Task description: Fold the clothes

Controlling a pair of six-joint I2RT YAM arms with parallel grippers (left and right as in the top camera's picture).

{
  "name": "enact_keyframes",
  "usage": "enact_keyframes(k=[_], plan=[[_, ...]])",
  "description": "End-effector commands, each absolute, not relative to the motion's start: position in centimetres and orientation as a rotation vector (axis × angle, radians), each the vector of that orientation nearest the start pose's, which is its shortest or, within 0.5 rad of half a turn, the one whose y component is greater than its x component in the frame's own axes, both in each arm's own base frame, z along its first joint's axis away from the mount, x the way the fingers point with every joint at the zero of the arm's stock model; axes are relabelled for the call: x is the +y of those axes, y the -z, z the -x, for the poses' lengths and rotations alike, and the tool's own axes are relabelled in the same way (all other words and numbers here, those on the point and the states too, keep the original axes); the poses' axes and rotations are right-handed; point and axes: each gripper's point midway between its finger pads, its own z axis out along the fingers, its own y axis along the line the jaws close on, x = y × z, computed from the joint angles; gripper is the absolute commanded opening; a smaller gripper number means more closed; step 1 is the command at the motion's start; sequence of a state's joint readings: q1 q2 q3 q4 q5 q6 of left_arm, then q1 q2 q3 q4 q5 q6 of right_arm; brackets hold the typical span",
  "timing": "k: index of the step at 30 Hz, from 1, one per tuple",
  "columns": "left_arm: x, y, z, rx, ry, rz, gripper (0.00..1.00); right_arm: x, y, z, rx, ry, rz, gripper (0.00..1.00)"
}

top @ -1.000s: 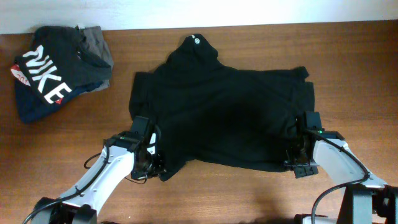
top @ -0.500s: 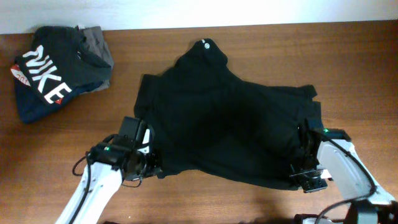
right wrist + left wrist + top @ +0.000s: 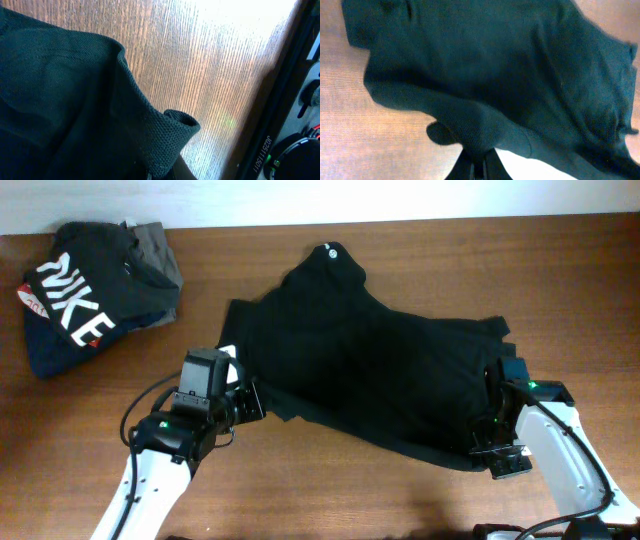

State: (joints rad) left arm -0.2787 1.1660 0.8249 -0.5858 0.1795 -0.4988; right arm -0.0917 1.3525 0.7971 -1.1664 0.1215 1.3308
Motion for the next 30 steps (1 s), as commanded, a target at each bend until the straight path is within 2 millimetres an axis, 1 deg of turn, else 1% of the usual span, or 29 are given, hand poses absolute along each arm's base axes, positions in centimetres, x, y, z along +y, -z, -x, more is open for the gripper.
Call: enact_keyframes(k=[1,5,6,9,15,17,18,21,24,30], plan=[[-10.9,-13.7,-31.6,2.501,0.460,0.241,0.01,-4.6,-5.8,-17.5,2.346,0.308,-2.034,0.07],[-11.0,-12.6,-33.4,2.487,0.438,0.248,0.01,-4.7,-5.7,-18.7,2.314,0.259,-2.016,0.07],[-11.1,-12.1,-33.9,2.489,0.437,0.249,0.01,-4.7,-5.7,-18.9,2.309,0.251,-2.012,0.07],[-11.3,-11.3,-34.9,2.480,0.430,0.251,0.01,-4.8,-5.7,-19.3,2.298,0.235,-2.006,0.07],[-10.6,-10.7,-37.5,2.412,0.349,0.270,0.01,-4.9,-5.7,-20.5,2.266,0.190,-1.986,0.07],[-10.5,-10.4,-37.9,2.403,0.338,0.271,0.01,-4.9,-5.7,-20.8,2.258,0.178,-1.981,0.08],[-10.5,-10.1,-38.1,2.404,0.333,0.273,0.01,-4.9,-5.7,-20.9,2.254,0.174,-1.980,0.10],[-10.6,-9.4,-38.4,2.411,0.330,0.274,0.01,-4.9,-5.5,-21.2,2.253,0.167,-1.975,0.10],[-10.6,-8.5,-39.2,2.404,0.317,0.279,0.01,-5.0,-5.2,-21.5,2.249,0.162,-1.972,0.10],[-10.2,-8.5,-40.8,2.343,0.283,0.297,0.01,-5.1,-4.6,-22.9,2.226,0.132,-1.958,0.10]])
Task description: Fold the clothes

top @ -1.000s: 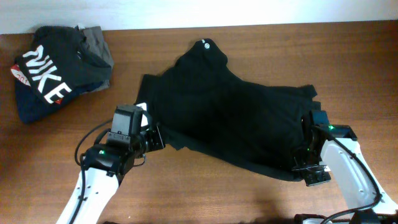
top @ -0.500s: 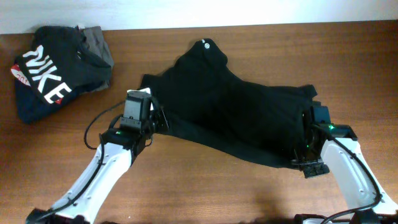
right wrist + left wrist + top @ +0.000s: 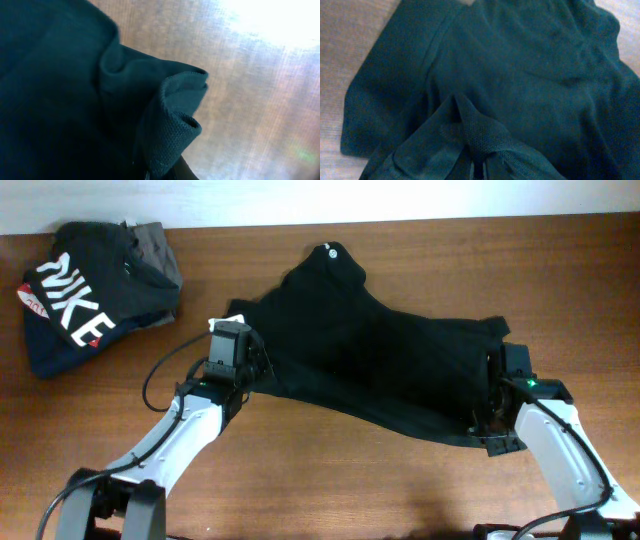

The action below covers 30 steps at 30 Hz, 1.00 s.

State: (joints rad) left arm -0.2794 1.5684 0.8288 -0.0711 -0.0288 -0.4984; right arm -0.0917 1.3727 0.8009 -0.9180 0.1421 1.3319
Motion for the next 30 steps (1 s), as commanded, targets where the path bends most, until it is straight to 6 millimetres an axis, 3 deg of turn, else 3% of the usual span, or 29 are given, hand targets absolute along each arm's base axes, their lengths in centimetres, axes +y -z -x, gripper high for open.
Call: enact_keyframes(k=[1,8,11,14,16,18,21,25,27,30], plan=[[-10.2,-8.5,-41.0,2.337,0.280,0.299,0.01,-5.1,-4.5,-23.1,2.222,0.127,-1.956,0.10],[-9.0,-8.7,-41.3,2.309,0.205,0.331,0.02,-6.5,-4.5,-23.8,2.165,0.201,-1.917,0.21],[-9.0,-8.7,-41.3,2.307,0.205,0.331,0.07,-6.6,-4.6,-23.8,2.161,0.205,-1.915,0.31],[-9.0,-8.7,-41.4,2.305,0.206,0.331,0.08,-6.7,-4.6,-24.2,2.150,0.193,-1.909,0.33],[-9.0,-8.8,-41.4,2.304,0.206,0.331,0.21,-6.7,-4.7,-24.5,2.141,0.179,-1.903,0.44],[-9.0,-8.7,-41.4,2.304,0.206,0.331,0.58,-6.7,-4.7,-24.8,2.137,0.170,-1.897,0.55],[-9.1,-8.9,-41.5,2.298,0.204,0.319,0.98,-6.7,-4.7,-24.8,2.139,0.171,-1.894,0.66],[-9.2,-9.9,-41.8,2.282,0.156,0.181,0.99,-6.8,-5.5,-25.6,2.243,0.179,-1.742,0.73],[-9.0,-10.8,-41.4,2.286,0.141,0.153,0.99,-6.9,-6.7,-26.4,2.309,0.182,-1.631,0.79],[-9.6,-11.0,-40.1,2.328,0.189,0.126,0.99,-6.6,-9.9,-27.6,2.428,0.162,-1.437,0.79]])
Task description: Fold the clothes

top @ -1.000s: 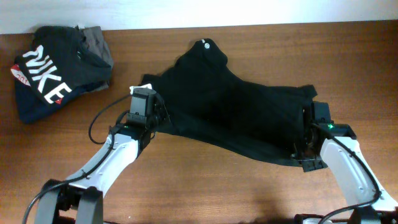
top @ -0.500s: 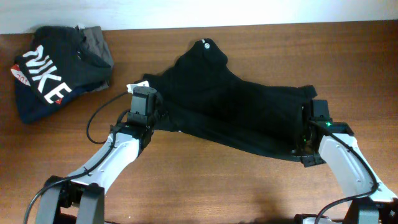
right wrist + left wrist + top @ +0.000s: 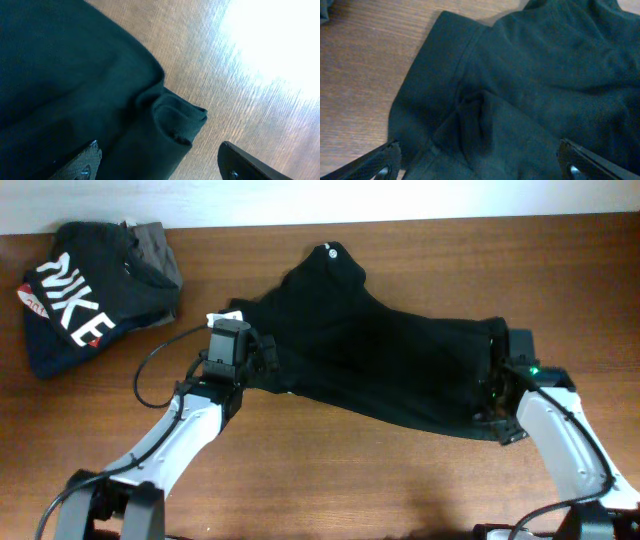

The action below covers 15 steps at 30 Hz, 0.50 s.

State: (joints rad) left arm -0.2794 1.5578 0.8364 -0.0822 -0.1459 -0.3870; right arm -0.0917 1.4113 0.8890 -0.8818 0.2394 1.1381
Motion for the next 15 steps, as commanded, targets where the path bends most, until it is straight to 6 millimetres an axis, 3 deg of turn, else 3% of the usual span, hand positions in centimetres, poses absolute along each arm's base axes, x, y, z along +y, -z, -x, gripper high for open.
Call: enact_keyframes(k=[1,2,3,5,6,8,10,12,15], plan=[[-10.0,-10.9,-39.8,2.343,0.213,0.113,0.96,-6.1,-10.5,-28.2,2.480,0.124,-1.354,0.79],[-10.4,-10.7,-39.5,2.359,0.240,0.095,0.91,-5.5,-11.0,-28.7,2.524,0.083,-1.274,0.79],[-11.0,-10.5,-39.1,2.378,0.275,0.057,0.81,-4.2,-11.6,-29.5,2.610,-0.012,-1.099,0.73],[-12.2,-10.1,-38.2,2.415,0.352,-0.017,0.68,-1.6,-12.2,-30.1,2.713,-0.194,-0.860,0.42],[-12.6,-9.9,-37.8,2.431,0.383,-0.031,0.52,0.1,-12.3,-30.0,2.755,-0.321,-0.764,0.27],[-13.3,-9.5,-37.1,2.464,0.435,-0.052,0.24,2.9,-12.4,-29.0,2.827,-0.526,-0.660,0.07],[-13.9,-9.0,-36.1,2.506,0.478,-0.072,0.03,4.4,-12.4,-27.7,2.885,-0.620,-0.602,0.04],[-14.6,-8.6,-35.2,2.535,0.493,-0.099,0.01,5.2,-11.8,-25.9,2.970,-0.622,-0.593,0.04],[-15.7,-8.8,-35.2,2.515,0.503,-0.136,0.01,6.3,-11.3,-24.8,3.024,-0.623,-0.547,0.04]])
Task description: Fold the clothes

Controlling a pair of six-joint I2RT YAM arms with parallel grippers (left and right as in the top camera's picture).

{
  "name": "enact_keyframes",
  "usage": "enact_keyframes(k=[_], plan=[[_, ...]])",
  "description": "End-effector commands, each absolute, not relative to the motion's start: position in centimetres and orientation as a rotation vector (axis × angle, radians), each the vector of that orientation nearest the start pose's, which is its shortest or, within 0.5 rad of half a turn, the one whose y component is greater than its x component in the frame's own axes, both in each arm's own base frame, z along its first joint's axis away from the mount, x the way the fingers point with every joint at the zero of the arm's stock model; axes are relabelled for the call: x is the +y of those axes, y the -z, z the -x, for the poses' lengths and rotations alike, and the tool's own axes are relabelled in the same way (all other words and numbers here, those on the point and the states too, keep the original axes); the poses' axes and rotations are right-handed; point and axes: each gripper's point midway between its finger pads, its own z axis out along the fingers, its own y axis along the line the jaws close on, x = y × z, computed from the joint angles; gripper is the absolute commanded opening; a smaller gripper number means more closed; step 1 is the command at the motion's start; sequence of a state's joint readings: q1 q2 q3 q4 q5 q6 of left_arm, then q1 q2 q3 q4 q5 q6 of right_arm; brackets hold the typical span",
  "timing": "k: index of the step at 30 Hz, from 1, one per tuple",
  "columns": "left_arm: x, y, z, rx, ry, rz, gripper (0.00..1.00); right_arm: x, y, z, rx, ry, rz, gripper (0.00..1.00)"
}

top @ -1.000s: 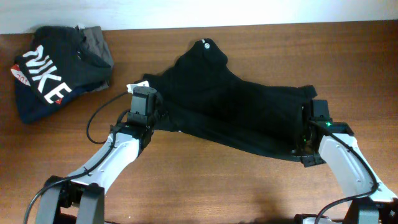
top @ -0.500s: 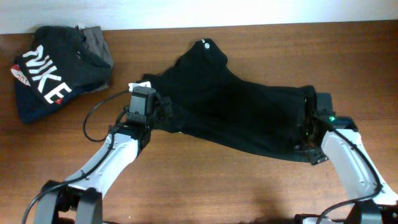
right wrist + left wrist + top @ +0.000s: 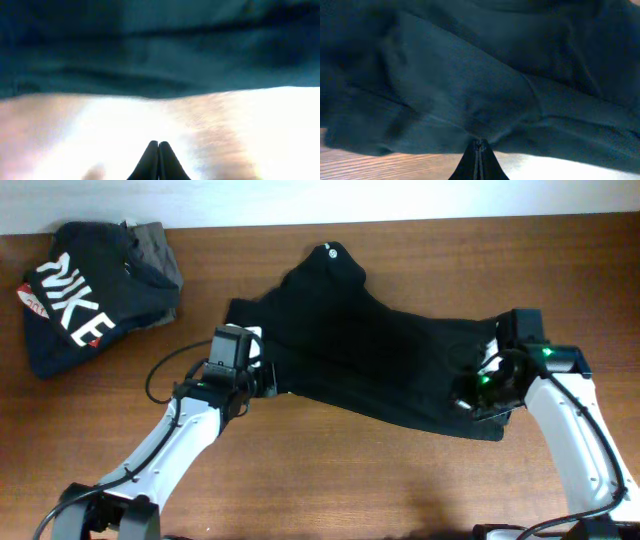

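Observation:
A black shirt [image 3: 380, 360] lies spread across the middle of the wooden table, collar toward the far edge. At its left side my left gripper [image 3: 262, 378] is shut. In the left wrist view the fingertips [image 3: 479, 146] pinch a puckered edge of the dark cloth [image 3: 495, 75]. My right gripper [image 3: 468, 402] is at the shirt's right end. In the right wrist view it [image 3: 158, 146] is shut over bare bright table, with the cloth [image 3: 150, 50] a little beyond the tips and nothing held.
A pile of folded clothes [image 3: 90, 290], topped by a dark shirt with white lettering, sits at the far left corner. Bare table [image 3: 330, 480] runs along the front. The table's far edge meets a white wall just behind the collar.
Both grippers were open over released cloth. Now both are shut, the left on the shirt's near left edge, the right empty over the table beside the shirt's right end.
Both grippers first held folds of the shirt's near edge, left and right. A second later the folds were farther back on the shirt. Then both stood open with the cloth lying loose. Now the left pinches the edge again and the right is shut empty.

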State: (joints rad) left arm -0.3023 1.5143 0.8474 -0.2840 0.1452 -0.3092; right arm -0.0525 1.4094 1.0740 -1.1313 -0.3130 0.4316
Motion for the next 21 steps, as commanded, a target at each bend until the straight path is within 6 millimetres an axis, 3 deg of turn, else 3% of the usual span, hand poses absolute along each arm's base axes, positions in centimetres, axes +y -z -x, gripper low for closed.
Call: enact_keyframes(k=[1,5,9,11,14,21], plan=[[-16.0,-8.9,-35.5,2.502,0.504,-0.141,0.01,6.8,-11.2,-24.7,3.032,-0.625,-0.521,0.04],[-16.5,-8.3,-37.0,2.465,0.513,-0.144,0.01,9.1,-11.2,-25.3,3.011,-0.674,-0.389,0.04],[-18.1,-6.4,-38.1,2.453,0.601,-0.168,0.01,10.9,-10.7,-26.9,2.973,-0.700,-0.389,0.04],[-18.6,-4.9,-38.0,2.482,0.638,-0.182,0.01,11.6,-9.6,-27.8,2.981,-0.679,-0.357,0.04],[-18.5,-3.1,-37.7,2.531,0.628,-0.175,0.01,11.4,-6.3,-27.9,3.070,-0.541,-0.342,0.04],[-17.7,-2.5,-38.2,2.535,0.555,-0.149,0.01,12.7,-1.9,-28.6,3.142,-0.516,-0.303,0.04]])
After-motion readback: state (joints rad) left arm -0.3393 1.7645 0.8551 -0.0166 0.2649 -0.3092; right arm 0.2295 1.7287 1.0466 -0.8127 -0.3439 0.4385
